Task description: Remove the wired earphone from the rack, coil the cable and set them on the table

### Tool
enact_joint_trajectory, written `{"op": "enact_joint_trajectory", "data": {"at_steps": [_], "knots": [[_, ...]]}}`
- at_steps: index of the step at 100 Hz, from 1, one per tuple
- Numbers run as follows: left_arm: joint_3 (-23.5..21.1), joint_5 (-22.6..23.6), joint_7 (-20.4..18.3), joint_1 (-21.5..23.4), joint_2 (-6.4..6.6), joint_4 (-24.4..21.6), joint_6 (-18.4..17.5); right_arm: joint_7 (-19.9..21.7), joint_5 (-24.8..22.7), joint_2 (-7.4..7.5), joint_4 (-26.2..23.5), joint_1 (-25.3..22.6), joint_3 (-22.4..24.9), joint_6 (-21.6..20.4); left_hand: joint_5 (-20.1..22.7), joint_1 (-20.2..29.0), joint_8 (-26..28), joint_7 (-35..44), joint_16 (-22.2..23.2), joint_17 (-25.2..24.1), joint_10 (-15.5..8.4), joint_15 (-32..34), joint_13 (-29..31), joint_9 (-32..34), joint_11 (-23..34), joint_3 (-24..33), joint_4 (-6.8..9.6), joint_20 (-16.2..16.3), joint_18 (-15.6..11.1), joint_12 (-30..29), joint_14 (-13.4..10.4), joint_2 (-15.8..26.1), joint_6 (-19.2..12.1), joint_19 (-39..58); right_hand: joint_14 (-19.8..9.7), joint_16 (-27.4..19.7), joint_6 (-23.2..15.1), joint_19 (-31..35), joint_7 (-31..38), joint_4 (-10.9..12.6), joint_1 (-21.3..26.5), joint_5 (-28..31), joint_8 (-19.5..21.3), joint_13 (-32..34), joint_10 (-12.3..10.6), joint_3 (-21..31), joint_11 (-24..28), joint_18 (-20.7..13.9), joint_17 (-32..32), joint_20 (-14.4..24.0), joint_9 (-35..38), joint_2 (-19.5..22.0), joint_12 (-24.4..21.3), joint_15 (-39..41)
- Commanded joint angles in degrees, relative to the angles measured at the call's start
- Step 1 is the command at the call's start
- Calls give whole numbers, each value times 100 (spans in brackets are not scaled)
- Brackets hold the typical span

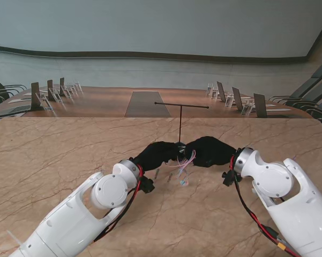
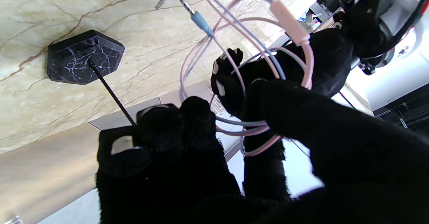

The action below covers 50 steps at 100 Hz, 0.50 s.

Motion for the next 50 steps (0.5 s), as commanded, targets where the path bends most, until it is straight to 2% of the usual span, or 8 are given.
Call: {"op": "enact_joint_trajectory", "data": {"at_steps": [1, 13, 18, 29, 36, 41, 44, 50], "knots": [[21, 46, -5, 3, -31, 19, -36, -2, 9, -12, -22, 3, -5, -33, 386, -92, -175, -189, -30, 87, 4, 15, -77, -144, -51, -95, 4, -16, -135, -52, 328, 195, 30, 126, 655, -35, -708, 227, 773, 489, 329, 467, 157, 183, 479, 633, 316, -491, 88, -117, 264, 132, -51, 487], [53, 158, -44, -31, -8, 24, -65, -3, 31, -14, 4, 36, -29, -51, 652, -58, -436, -361, 97, 134, -103, 242, -62, -132, 145, -85, 11, 124, -189, 150, 237, 158, 67, 221, 655, -34, -714, 227, 773, 493, 331, 464, 157, 183, 482, 638, 318, -491, 88, -117, 265, 129, -56, 487], [77, 216, -29, -40, -10, 22, -46, 6, 44, -13, 13, 53, -50, -53, 411, 49, -444, -399, 147, 186, -181, 332, -46, -201, 233, -25, 50, 163, -248, 247, 134, -19, 51, 253, 655, -34, -712, 227, 774, 492, 330, 463, 158, 183, 481, 635, 320, -491, 88, -117, 261, 128, -57, 487], [137, 411, -58, -76, 16, 6, 35, 32, 67, -9, 22, 82, -90, -57, -309, 269, 148, 387, 251, 326, -408, 503, 12, -341, 517, 354, 5, 237, -435, 521, -154, -448, -106, 321, 655, -34, -712, 226, 774, 491, 330, 460, 157, 183, 484, 632, 323, -492, 86, -118, 255, 138, -63, 487], [155, 467, -70, -86, 24, 5, 42, 35, 83, -9, 30, 92, -103, -68, -421, 328, 157, 536, 255, 334, -429, 505, 4, -387, 523, 456, -1, 229, -456, 519, -180, -691, -232, 324, 653, -34, -711, 226, 774, 491, 329, 460, 156, 180, 481, 630, 327, -492, 86, -118, 257, 130, -64, 486], [168, 518, -53, -92, 24, 13, 35, 28, 90, -10, 40, 98, -108, -81, -584, 6, -86, 502, 278, 308, -443, 489, -47, -501, 485, 796, -4, 212, -481, 463, -220, -892, -245, 316, 653, -34, -714, 226, 775, 494, 328, 463, 156, 180, 480, 636, 328, -492, 86, -118, 257, 127, -66, 486], [175, 558, -50, -97, 30, 17, 20, 24, 94, -11, 43, 99, -108, -87, -707, -369, -1, 319, 306, 294, -480, 472, -87, -585, 475, 1247, -57, 202, -521, 465, -280, -1043, -236, 306, 653, -34, -714, 226, 774, 495, 329, 464, 155, 181, 484, 638, 327, -492, 86, -118, 256, 127, -67, 486], [188, 668, -34, -102, 41, 24, -22, 18, 98, -12, 44, 97, -105, -94, -840, -712, 37, 249, 328, 245, -527, 403, -216, -772, 432, 1569, -119, 176, -571, 465, -376, -1164, -233, 284, 653, -34, -714, 226, 774, 495, 327, 464, 155, 181, 486, 638, 329, -492, 86, -118, 256, 128, -68, 486]]}}
